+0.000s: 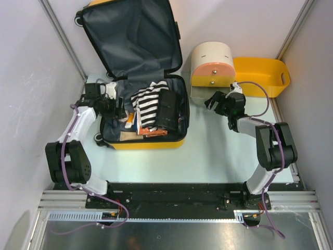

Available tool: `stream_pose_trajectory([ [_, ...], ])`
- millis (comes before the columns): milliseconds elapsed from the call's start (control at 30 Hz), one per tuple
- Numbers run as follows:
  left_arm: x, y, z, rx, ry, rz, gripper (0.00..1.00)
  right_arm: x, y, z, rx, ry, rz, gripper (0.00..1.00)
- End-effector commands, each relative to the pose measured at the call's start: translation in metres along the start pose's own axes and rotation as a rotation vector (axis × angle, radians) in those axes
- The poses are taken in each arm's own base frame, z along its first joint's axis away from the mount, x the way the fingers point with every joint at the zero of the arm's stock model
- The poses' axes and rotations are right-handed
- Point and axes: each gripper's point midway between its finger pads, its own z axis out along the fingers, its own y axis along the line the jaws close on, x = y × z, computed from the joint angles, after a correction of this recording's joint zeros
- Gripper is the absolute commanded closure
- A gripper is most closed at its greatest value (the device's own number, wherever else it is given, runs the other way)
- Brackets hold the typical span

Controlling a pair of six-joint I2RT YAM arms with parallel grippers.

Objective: Open, take out, and arrange the luggage

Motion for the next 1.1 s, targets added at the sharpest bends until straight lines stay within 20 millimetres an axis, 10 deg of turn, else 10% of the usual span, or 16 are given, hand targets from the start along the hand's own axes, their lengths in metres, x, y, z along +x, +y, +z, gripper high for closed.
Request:
stream_pose_trajectory([
  [0, 0.018, 0.0, 0.024, -0.047, 0.116, 0.045, 0.26, -0.005, 0.007, -0.025, -0.018, 0.05, -0.116, 0.07],
  [567, 0.047, 0.016, 0.11, -0.163, 0.33, -0.015, 0.61, -0.041, 0.036, -0.069, -0.108, -0.002, -0.325, 0.04],
  [800, -0.002, 0.045, 0.08, -0.254, 0.194, -0.039, 0.8, -0.054, 0.053, -0.077, -0.169, -0.029, -0.365, 0.05],
  [1067, -0.046, 0.006, 0.035, -0.11, 0.027, -0.014, 0.9, -0.064, 0.078, -0.082, -0.27, -0.039, -0.403, 0.05],
])
